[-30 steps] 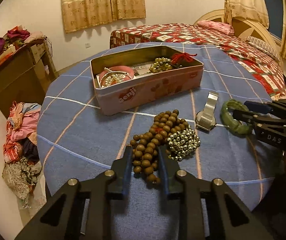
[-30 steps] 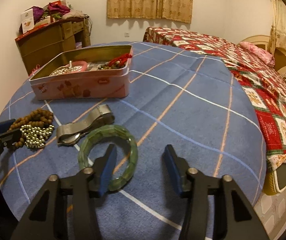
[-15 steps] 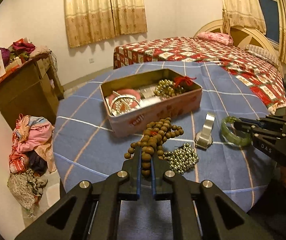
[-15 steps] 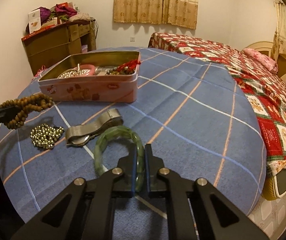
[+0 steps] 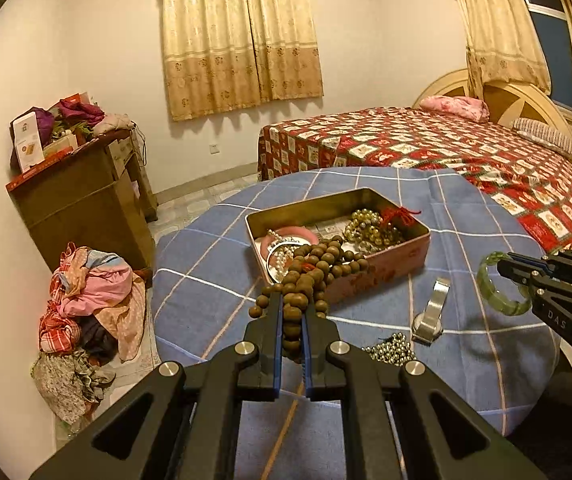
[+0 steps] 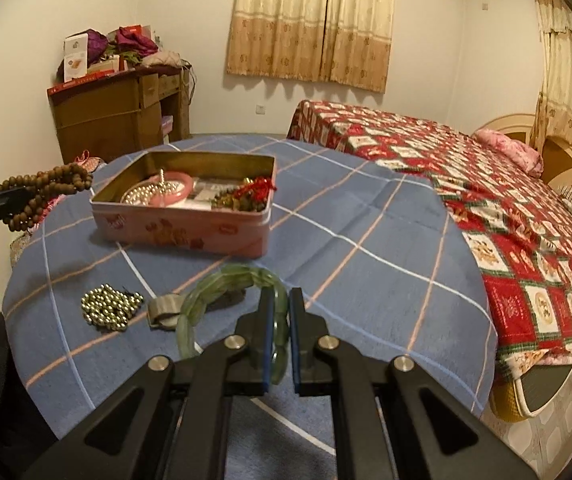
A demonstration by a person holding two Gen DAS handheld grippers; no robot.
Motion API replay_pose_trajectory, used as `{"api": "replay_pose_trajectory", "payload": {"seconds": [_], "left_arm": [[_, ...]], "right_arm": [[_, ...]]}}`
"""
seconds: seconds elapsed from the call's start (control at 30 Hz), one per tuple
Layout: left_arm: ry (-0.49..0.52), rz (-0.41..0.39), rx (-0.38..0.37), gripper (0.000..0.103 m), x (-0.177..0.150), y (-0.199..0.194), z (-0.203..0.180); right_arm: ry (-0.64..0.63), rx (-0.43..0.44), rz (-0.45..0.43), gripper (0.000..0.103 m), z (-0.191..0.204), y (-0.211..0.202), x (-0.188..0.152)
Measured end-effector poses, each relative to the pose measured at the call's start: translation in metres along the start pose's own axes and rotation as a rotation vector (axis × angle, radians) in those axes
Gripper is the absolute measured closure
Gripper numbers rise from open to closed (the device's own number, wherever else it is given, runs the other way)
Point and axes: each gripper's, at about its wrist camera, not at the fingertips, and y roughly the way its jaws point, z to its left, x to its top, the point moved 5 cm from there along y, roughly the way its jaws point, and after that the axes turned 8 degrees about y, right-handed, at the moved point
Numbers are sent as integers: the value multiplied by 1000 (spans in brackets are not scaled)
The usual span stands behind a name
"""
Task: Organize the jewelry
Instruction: 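Lift and carry the wooden beads and green bangle over the tin with both tools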
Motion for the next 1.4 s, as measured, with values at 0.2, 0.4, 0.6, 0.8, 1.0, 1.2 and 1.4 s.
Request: {"api": "replay_pose_trajectory", "payload": {"seconds": [0.2, 0.4, 0.6, 0.8, 1.0, 1.2, 1.4], "left_arm": [[-2, -24, 0, 97, 14, 1, 4], [-4, -38, 14, 97, 32, 12, 10], [0, -35, 17, 97, 43, 25, 15], [9, -27, 24, 97, 52, 40, 17], [25, -24, 36, 97, 59, 53, 18], [28, -12, 40, 97, 67, 68, 19], [32, 5, 47, 97, 72, 86, 20]], "right_arm": [[6, 16, -13, 94, 3, 2, 12], [-2, 19, -37, 94, 7, 7, 30], [-3, 25, -48, 94, 8, 17, 47], [-5, 32, -47, 94, 10, 29, 60], [-22, 34, -44, 94, 14, 38, 73], [-35, 30, -35, 94, 18, 51, 84], [-35, 30, -18, 94, 21, 66, 93]]}}
